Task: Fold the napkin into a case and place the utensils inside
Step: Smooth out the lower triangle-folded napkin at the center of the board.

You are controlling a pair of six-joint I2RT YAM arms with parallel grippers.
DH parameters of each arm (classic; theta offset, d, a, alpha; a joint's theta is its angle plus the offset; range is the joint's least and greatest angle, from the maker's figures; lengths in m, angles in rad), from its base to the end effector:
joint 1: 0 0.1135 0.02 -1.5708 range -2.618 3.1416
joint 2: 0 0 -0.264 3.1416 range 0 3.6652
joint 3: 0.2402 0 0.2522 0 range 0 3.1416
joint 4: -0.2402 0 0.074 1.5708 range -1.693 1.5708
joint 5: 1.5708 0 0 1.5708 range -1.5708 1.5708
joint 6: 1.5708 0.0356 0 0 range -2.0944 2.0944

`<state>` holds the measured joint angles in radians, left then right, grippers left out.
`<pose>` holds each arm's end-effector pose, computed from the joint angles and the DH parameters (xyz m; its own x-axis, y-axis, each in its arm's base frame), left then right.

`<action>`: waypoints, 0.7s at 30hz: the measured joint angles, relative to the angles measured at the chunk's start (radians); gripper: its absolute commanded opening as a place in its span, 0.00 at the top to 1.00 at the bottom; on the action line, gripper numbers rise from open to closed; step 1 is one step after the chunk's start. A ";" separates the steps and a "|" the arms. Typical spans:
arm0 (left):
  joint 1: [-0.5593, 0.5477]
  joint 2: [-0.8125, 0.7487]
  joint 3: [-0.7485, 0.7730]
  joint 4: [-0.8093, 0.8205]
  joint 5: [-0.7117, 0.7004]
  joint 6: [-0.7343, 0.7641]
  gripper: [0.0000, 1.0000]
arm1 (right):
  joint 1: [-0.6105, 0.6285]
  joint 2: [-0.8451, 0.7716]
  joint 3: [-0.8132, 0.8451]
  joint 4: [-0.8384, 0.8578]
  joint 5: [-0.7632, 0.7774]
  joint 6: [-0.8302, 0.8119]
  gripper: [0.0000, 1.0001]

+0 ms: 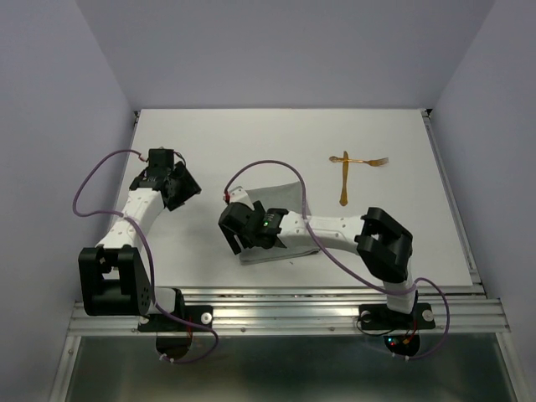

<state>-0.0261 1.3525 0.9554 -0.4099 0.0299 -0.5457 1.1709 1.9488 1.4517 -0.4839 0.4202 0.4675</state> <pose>0.2876 -0.0086 0.2527 -0.6414 -0.5022 -0.5800 -0.3347 0.8634 -0.3774 0.1771 0.3818 0.2063 -0.6280 -0.4290 -0.6493 -0.5261 0.8489 -0.0520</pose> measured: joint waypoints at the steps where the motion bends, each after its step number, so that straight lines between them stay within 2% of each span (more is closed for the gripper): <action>1: 0.000 0.000 0.000 0.000 0.006 0.005 0.31 | 0.000 0.009 0.019 -0.007 -0.001 0.000 0.13; 8: 0.000 0.009 -0.004 0.002 0.026 0.022 0.31 | 0.000 0.022 0.054 -0.029 -0.037 0.009 0.14; 14: 0.000 0.019 -0.018 0.002 0.042 0.022 0.32 | 0.002 0.023 0.024 -0.014 -0.103 0.027 0.26; 21: 0.000 0.046 -0.018 0.002 0.046 0.022 0.32 | 0.003 0.039 -0.049 -0.005 -0.125 0.043 0.25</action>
<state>-0.0261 1.3987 0.9371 -0.4076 0.0757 -0.5236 1.1740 1.9877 1.4029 -0.4889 0.2955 0.5106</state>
